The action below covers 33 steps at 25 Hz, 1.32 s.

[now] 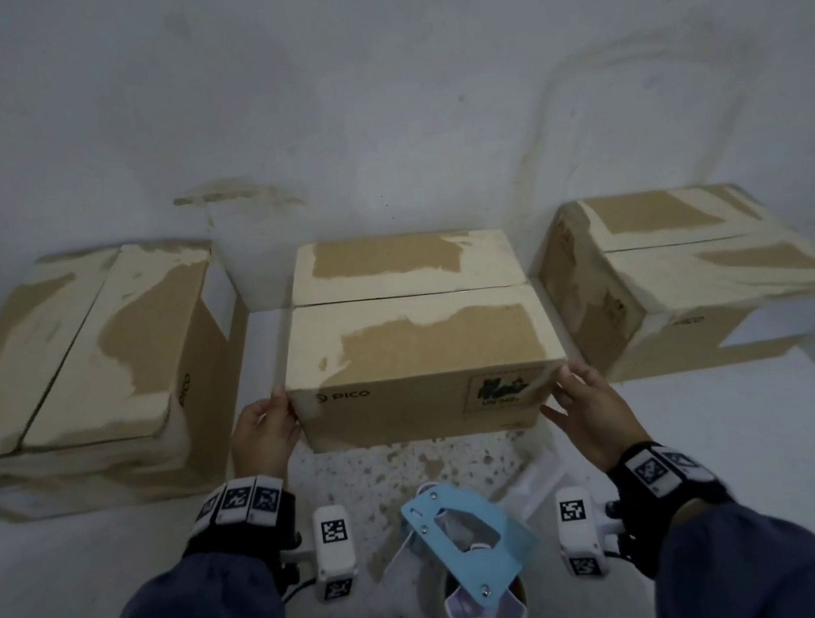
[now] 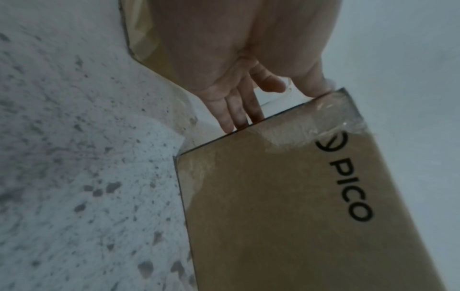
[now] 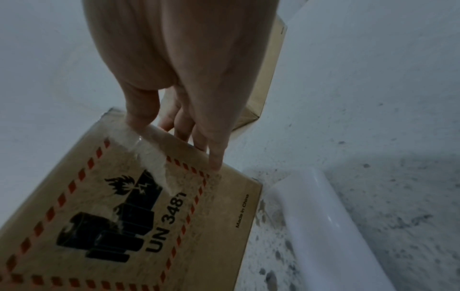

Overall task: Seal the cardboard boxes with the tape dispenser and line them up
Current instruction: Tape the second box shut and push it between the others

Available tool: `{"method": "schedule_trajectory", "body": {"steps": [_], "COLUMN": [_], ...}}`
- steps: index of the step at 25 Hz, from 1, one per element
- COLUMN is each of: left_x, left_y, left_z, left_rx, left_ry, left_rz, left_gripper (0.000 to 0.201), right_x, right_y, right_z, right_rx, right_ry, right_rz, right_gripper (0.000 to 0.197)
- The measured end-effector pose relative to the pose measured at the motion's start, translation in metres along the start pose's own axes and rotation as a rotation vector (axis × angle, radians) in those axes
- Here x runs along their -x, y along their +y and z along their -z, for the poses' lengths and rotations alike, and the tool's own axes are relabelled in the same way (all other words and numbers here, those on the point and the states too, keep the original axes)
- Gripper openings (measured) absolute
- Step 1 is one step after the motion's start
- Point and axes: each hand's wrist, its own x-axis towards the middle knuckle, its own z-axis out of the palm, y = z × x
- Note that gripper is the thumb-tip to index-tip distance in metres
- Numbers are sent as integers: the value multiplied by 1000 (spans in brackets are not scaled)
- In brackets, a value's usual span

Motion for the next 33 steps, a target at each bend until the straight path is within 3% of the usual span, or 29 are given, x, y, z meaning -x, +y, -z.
{"method": "schedule_trajectory", "body": {"steps": [4, 10, 14, 17, 20, 23, 26, 29, 31, 33], "left_x": [6, 8, 5, 12, 25, 31, 32, 32, 31, 33], "left_y": [4, 11, 12, 21, 27, 31, 29, 17, 14, 13], "left_z": [-5, -13, -13, -21, -28, -32, -35, -34, -34, -33], "left_rx": [8, -80, -160, -193, -424, -611, -588, -588, -569, -507], "left_ry": [30, 183, 286, 283, 225, 147, 139, 108, 128, 169], "left_rz": [20, 8, -13, -6, -143, -246, -295, -329, -315, -285], "left_gripper": [22, 14, 18, 44, 58, 50, 23, 39, 42, 44], "right_x": [0, 5, 5, 5, 14, 26, 29, 20, 14, 14], "right_y": [0, 0, 4, 6, 7, 7, 8, 2, -2, -4], "right_z": [-5, -18, -21, -22, -31, -45, -52, -45, -40, -37], "right_rx": [18, 169, 368, 327, 361, 475, 524, 520, 502, 481], "right_ry": [169, 394, 429, 444, 472, 449, 407, 441, 459, 464], "right_rz": [-47, 181, 315, 261, 312, 388, 403, 365, 347, 350], "right_gripper": [22, 24, 23, 24, 21, 32, 29, 39, 52, 54]}}
